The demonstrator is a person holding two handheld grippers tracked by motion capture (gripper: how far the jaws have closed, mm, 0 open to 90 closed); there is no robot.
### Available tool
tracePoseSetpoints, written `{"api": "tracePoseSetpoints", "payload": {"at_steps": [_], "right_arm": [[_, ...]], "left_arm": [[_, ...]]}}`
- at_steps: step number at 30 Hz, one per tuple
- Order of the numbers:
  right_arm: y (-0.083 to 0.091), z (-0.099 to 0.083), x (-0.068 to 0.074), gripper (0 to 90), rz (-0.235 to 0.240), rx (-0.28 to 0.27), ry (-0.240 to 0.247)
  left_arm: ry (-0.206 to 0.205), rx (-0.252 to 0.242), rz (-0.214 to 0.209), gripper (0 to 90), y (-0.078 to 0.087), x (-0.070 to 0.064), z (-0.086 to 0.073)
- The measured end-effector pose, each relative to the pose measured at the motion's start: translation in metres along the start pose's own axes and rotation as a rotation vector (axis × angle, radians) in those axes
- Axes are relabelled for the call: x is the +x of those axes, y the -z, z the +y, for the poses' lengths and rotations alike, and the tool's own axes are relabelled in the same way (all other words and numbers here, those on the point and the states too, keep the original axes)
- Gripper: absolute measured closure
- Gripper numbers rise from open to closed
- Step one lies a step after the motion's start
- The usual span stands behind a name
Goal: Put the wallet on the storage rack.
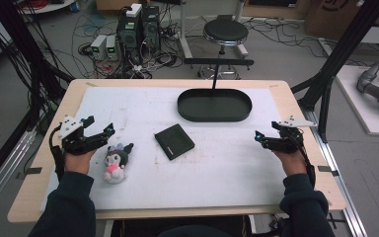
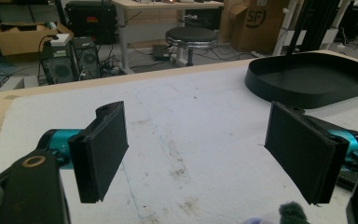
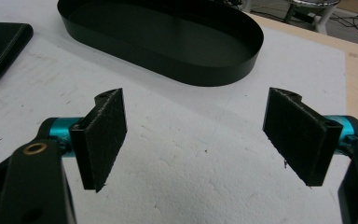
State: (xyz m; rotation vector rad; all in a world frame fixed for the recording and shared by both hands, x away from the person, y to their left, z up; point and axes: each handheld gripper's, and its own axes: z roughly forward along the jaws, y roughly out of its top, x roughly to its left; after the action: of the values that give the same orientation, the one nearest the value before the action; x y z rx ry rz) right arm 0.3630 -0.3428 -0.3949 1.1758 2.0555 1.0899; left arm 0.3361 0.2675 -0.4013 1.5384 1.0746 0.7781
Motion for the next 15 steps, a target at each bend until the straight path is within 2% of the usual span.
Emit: {"api": "tracePoseSetpoints", "payload": {"at_steps": [10,15], "right_arm": [[-0.0015,-0.0001,-0.0011,21.9,0.011,-0.005,-0.012],[-0.0036,0.0017,0.0067,22.0,0.024,-0.012,0.005]], "left_arm": [[0.003,0.008,0.008,20.9,-0.0018,0.0016,-0.0016],[-0.006,0.008,0.011,21.2,-0.0003,0.0021,-0.0022]]}}
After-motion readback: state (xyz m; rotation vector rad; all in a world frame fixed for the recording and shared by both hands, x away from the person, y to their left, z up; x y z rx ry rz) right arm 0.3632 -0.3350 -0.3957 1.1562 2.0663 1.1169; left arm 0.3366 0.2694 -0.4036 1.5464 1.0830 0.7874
